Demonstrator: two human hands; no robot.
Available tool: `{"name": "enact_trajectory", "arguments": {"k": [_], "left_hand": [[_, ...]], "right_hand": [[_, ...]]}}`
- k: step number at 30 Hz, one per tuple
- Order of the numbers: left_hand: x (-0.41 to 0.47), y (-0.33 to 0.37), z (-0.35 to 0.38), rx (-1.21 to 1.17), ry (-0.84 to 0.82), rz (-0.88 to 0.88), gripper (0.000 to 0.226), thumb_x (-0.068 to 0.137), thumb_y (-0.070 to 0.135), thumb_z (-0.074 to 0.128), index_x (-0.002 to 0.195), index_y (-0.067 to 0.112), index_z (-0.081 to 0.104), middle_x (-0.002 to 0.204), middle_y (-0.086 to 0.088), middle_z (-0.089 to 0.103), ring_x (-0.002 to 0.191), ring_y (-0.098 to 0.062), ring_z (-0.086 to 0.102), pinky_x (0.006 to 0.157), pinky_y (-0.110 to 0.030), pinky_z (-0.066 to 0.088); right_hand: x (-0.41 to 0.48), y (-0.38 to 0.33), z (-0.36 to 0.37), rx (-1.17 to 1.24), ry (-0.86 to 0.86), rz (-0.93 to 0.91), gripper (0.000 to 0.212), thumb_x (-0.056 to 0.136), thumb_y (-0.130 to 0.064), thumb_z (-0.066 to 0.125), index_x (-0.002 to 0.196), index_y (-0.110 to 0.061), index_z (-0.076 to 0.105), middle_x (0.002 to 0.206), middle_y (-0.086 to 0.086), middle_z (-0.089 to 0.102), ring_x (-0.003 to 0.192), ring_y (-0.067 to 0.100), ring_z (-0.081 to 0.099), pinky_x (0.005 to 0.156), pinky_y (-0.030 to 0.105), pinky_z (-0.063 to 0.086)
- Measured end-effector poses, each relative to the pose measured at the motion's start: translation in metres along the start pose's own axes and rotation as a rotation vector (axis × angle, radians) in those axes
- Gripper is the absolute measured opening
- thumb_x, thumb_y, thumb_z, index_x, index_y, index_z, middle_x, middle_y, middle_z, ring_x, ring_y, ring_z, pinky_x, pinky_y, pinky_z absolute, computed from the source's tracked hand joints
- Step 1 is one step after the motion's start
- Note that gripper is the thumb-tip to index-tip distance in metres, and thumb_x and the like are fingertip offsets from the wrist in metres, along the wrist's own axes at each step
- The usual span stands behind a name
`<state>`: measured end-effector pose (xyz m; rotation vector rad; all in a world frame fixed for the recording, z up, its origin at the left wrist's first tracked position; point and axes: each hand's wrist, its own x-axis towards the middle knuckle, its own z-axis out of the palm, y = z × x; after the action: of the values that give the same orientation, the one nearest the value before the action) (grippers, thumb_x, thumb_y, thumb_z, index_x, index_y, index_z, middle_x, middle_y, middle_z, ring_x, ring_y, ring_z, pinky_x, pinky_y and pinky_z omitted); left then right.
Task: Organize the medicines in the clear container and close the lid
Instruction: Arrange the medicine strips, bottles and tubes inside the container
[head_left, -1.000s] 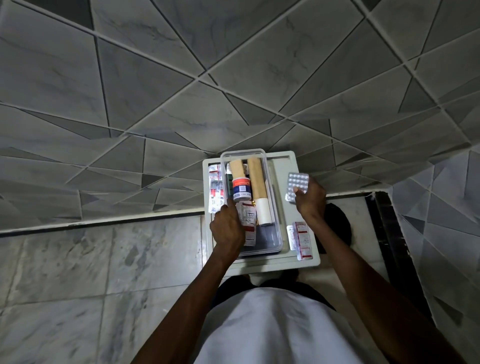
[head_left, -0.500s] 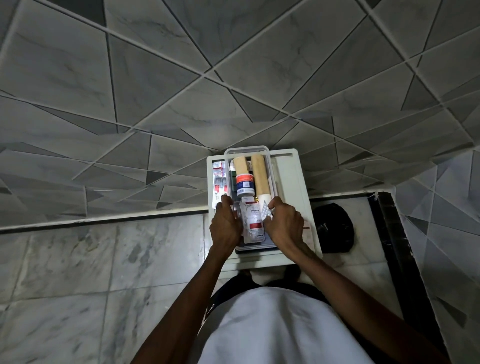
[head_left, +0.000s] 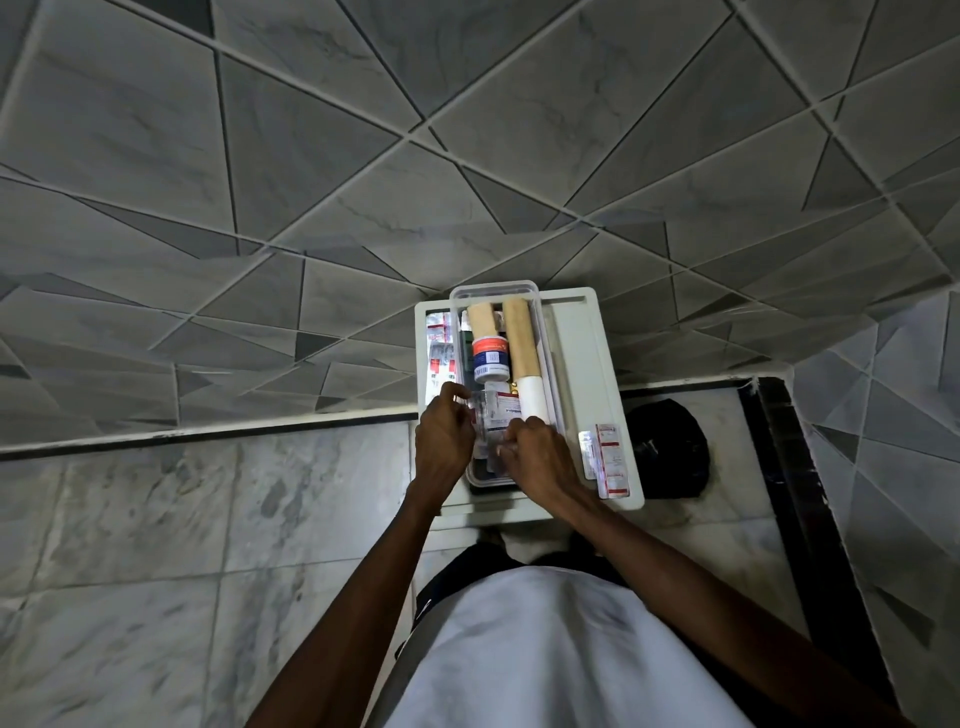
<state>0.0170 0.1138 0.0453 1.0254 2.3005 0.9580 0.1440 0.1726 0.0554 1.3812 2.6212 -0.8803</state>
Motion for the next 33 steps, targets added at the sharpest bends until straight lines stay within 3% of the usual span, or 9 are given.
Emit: {"name": "enact_trajectory", "arguments": {"k": [4,7,10,13,16,21,25,28,33], "left_hand": [[0.006,-0.009,0.001,-0.025,0.005,-0.039,0.020,0.093,0.009,0.051,0.112,0.012,0.047,0.086,-0.009,0.071,0.065,-0.017,0.061,0.054,-0.022,0.047],[0.014,-0.023,-0.002,-0.154,0.064,-0.202,0.015,0.092,0.022,0.050,0.107,0.022,0.044,0.087,-0.010,0.069,0.072,-0.027,0.067,0.066,-0.042,0.058],[0.033,-0.039,-0.006,-0.097,0.140,-0.271,0.025,0.086,0.019,0.062,0.106,0.007,0.054,0.095,-0.015,0.068,0.089,-0.033,0.065,0.077,-0.037,0.050],[0.059,-0.041,-0.010,-0.044,0.069,-0.342,0.043,0.080,0.022,0.072,0.111,-0.003,0.058,0.108,-0.023,0.065,0.103,-0.036,0.060,0.082,-0.035,0.044],[0.078,-0.041,-0.006,0.080,-0.031,-0.318,0.049,0.079,0.030,0.074,0.111,-0.003,0.057,0.112,-0.023,0.061,0.109,-0.036,0.054,0.084,-0.035,0.042],[0.089,-0.043,0.005,0.159,-0.055,-0.351,0.057,0.074,0.042,0.074,0.109,0.000,0.058,0.111,-0.024,0.059,0.107,-0.039,0.054,0.082,-0.044,0.047],[0.090,-0.046,0.010,0.022,0.003,-0.423,0.056,0.075,0.056,0.061,0.093,0.003,0.067,0.092,-0.016,0.069,0.087,-0.032,0.068,0.072,-0.038,0.054],[0.081,-0.022,-0.004,-0.116,0.100,-0.485,0.041,0.091,0.041,0.058,0.103,0.003,0.056,0.097,-0.013,0.063,0.088,-0.028,0.061,0.077,-0.040,0.051],[0.060,0.003,-0.022,-0.224,0.270,-0.420,0.019,0.091,0.022,0.060,0.099,0.007,0.052,0.094,-0.012,0.063,0.085,-0.030,0.061,0.073,-0.040,0.051]], "right_hand": [[0.006,0.004,-0.004,0.020,-0.017,0.048,0.022,0.087,-0.022,0.064,0.103,-0.007,0.068,0.107,0.016,0.069,0.098,0.032,0.066,0.084,0.035,0.053],[0.017,0.001,-0.011,0.086,0.047,0.088,0.016,0.086,-0.012,0.062,0.098,-0.005,0.069,0.107,0.015,0.071,0.100,0.032,0.067,0.089,0.036,0.055],[0.028,-0.003,-0.021,0.141,0.124,0.110,0.011,0.085,-0.008,0.060,0.091,-0.009,0.070,0.099,0.012,0.072,0.091,0.028,0.067,0.077,0.027,0.051],[0.040,-0.002,-0.031,0.149,0.163,0.111,0.010,0.083,-0.007,0.061,0.084,-0.013,0.070,0.092,0.008,0.073,0.083,0.025,0.066,0.066,0.022,0.042],[0.044,0.005,-0.038,0.178,0.230,0.148,0.009,0.082,-0.007,0.062,0.083,-0.013,0.069,0.091,0.006,0.072,0.082,0.024,0.067,0.064,0.020,0.040],[0.030,0.031,-0.044,0.253,0.398,0.272,0.019,0.081,-0.002,0.055,0.092,-0.012,0.066,0.098,0.008,0.066,0.085,0.026,0.064,0.068,0.024,0.043],[0.012,0.061,-0.041,0.192,0.287,0.411,0.028,0.081,-0.001,0.054,0.105,-0.013,0.062,0.113,0.013,0.057,0.098,0.032,0.060,0.076,0.031,0.047],[0.001,0.080,-0.035,0.079,0.112,0.514,0.037,0.079,-0.017,0.063,0.116,-0.015,0.056,0.123,0.014,0.048,0.109,0.036,0.053,0.083,0.038,0.048],[-0.008,0.091,-0.026,-0.056,0.027,0.569,0.060,0.073,-0.028,0.075,0.123,-0.013,0.046,0.127,0.015,0.043,0.113,0.037,0.050,0.079,0.042,0.049]]}}
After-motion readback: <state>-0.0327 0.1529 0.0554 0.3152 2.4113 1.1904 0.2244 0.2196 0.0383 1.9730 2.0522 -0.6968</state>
